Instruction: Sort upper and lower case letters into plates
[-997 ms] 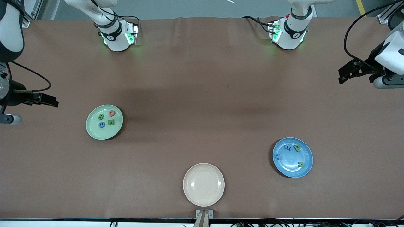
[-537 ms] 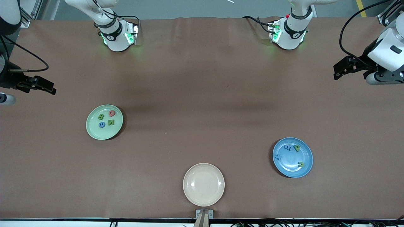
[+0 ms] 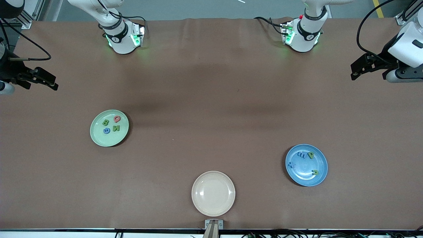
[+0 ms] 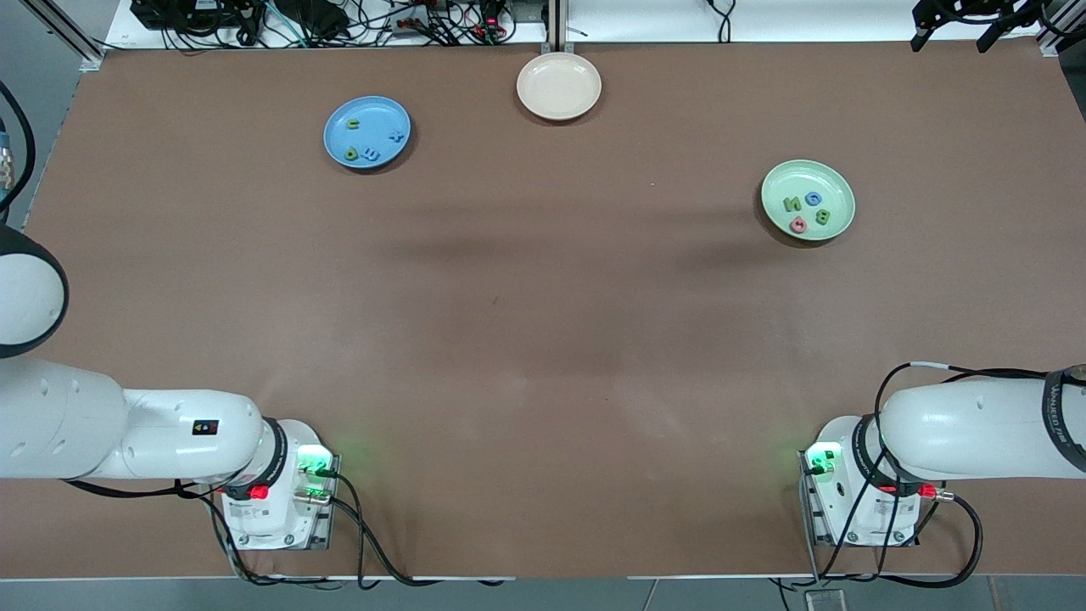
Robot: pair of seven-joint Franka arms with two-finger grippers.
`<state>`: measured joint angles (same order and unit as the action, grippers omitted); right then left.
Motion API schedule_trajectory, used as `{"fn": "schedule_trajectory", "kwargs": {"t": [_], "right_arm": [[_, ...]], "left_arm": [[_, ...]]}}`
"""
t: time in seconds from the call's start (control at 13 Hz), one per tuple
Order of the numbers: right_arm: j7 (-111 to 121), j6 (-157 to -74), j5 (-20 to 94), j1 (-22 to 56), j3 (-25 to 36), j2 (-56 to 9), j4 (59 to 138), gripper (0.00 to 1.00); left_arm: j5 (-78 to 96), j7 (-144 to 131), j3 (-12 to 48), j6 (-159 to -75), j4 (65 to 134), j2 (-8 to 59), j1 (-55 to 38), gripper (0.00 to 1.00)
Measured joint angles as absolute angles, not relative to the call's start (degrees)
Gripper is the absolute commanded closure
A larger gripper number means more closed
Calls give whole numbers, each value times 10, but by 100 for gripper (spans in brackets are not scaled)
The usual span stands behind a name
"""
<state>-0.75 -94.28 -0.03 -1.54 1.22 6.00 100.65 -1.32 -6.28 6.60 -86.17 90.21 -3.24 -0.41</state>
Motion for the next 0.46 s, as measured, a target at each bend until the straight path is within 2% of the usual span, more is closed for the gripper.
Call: {"fn": "schedule_trajectory", "kwargs": {"t": [0.46], "right_arm": [[-7, -961, 0, -15, 13, 60, 1007, 0]], "left_arm": [[-13, -63, 66, -862, 897, -33, -5, 0]]}}
